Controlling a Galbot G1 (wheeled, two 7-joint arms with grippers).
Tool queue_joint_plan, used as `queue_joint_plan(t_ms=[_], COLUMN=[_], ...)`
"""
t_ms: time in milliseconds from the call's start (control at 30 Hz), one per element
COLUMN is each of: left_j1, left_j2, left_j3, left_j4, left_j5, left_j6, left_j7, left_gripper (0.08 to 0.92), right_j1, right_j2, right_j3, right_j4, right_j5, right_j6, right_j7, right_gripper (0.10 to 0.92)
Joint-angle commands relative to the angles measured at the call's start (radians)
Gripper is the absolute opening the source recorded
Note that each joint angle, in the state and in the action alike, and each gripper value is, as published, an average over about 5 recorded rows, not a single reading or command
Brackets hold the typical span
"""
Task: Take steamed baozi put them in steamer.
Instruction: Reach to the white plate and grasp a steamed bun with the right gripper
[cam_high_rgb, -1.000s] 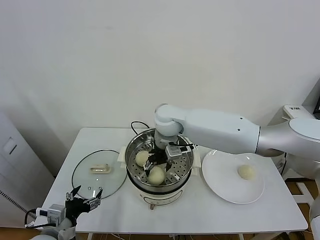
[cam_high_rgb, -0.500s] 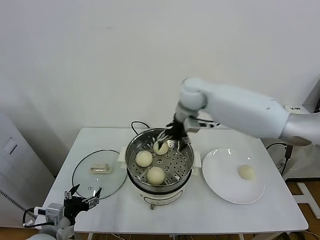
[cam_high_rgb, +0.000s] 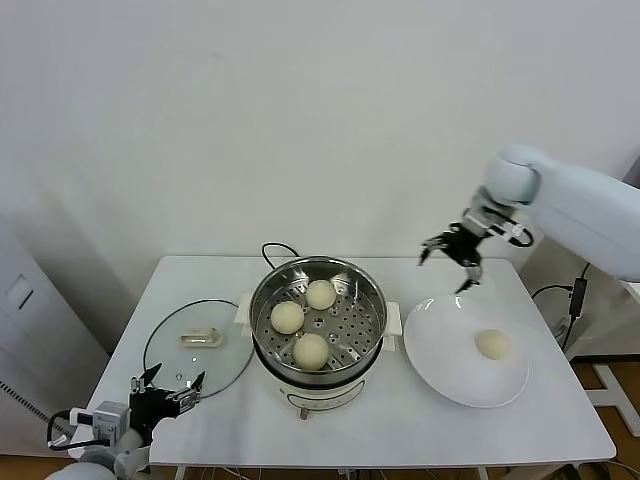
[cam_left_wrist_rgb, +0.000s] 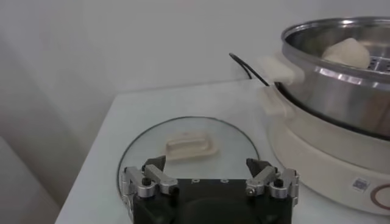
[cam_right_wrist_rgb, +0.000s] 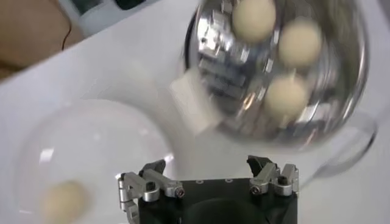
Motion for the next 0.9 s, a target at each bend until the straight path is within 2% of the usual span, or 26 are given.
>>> queue_joint_plan(t_ms=[33,900], left_j1=[-0.023,-0.012], left_j2=[0.004,0.004], left_j3=[0.01,0.001], left_j4=[0.002,-0.008], left_j5=[-0.008,-0.009], left_j6=[0.004,0.006], left_j7=[0.0,0.002], left_gripper=[0.823,0.823], right_j1=[-0.103,-0.477], right_j2=[-0.133,0.002], right_j3=[0.049,0.357], right_j4=[-0.161,-0.349], right_j5=[-0.009,-0.223], right_j6=[-0.128,-0.105], right_j7=[-0.002,0.13], right_gripper=[0.823,0.823])
